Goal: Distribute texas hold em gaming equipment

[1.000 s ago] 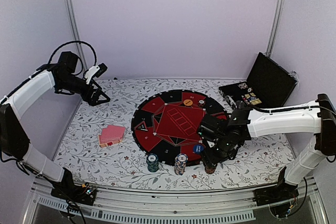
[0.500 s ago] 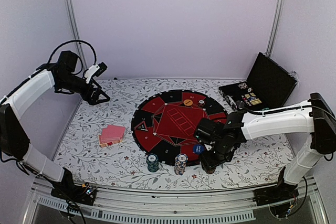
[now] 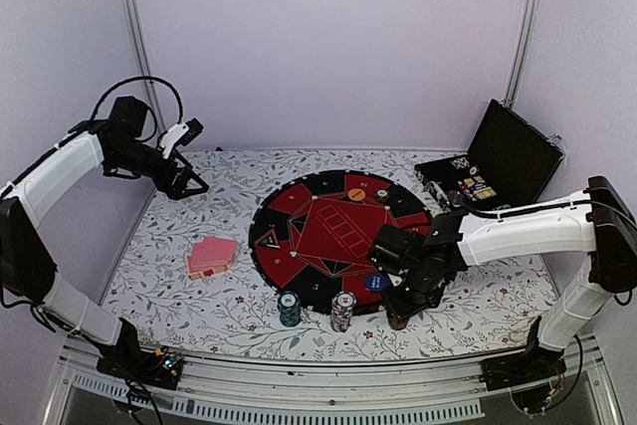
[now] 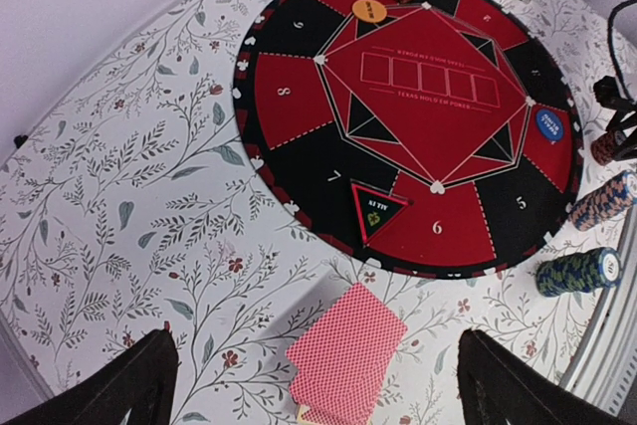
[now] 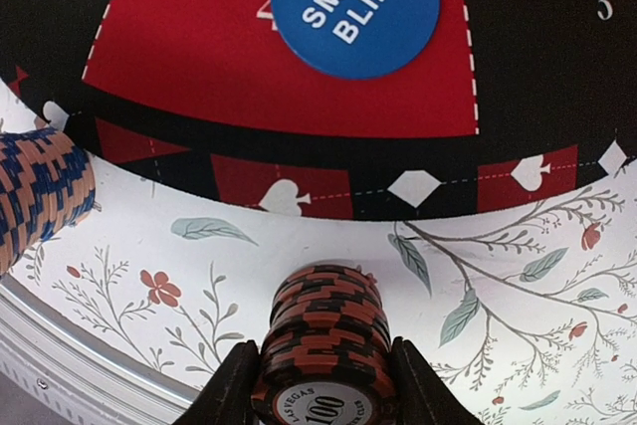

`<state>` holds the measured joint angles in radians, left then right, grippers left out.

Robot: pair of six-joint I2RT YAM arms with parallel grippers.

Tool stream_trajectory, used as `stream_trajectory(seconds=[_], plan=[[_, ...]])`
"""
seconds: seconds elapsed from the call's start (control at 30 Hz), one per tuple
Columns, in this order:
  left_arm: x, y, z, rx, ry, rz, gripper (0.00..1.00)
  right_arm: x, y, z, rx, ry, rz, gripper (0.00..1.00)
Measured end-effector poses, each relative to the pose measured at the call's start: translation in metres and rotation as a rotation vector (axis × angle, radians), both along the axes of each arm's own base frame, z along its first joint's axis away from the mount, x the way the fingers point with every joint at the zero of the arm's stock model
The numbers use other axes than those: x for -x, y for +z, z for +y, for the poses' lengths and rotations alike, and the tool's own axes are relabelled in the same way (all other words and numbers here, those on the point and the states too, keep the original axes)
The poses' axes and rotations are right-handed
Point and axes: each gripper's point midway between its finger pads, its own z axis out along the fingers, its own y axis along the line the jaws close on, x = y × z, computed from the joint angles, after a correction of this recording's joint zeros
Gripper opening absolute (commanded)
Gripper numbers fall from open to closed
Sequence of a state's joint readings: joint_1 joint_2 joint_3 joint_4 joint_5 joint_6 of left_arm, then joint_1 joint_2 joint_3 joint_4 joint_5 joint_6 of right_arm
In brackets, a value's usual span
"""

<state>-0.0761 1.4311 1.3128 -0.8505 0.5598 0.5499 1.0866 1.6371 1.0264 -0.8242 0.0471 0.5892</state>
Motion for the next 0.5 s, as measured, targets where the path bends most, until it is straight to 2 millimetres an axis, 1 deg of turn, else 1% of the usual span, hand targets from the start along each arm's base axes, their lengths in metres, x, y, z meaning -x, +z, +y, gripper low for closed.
stream_trajectory(seconds=[0.17,0.3,0.5], plan=[[-0.0006,0.0018,-0.0001,0.001,0.0,-0.004,1.0,0.0012,0.0017,-0.0043,0.014,-0.002,0.002,0.32],[-0.0014,0.0037,-0.0002,0.001,0.0,-0.009,1.0,0.0016,0.0048,-0.0075,0.025,-0.002,0.0,0.32],[-0.0015,0.0038,-0.0001,0.001,0.001,-0.009,1.0,0.0008,0.0056,-0.007,0.022,0.0,-0.005,0.29]])
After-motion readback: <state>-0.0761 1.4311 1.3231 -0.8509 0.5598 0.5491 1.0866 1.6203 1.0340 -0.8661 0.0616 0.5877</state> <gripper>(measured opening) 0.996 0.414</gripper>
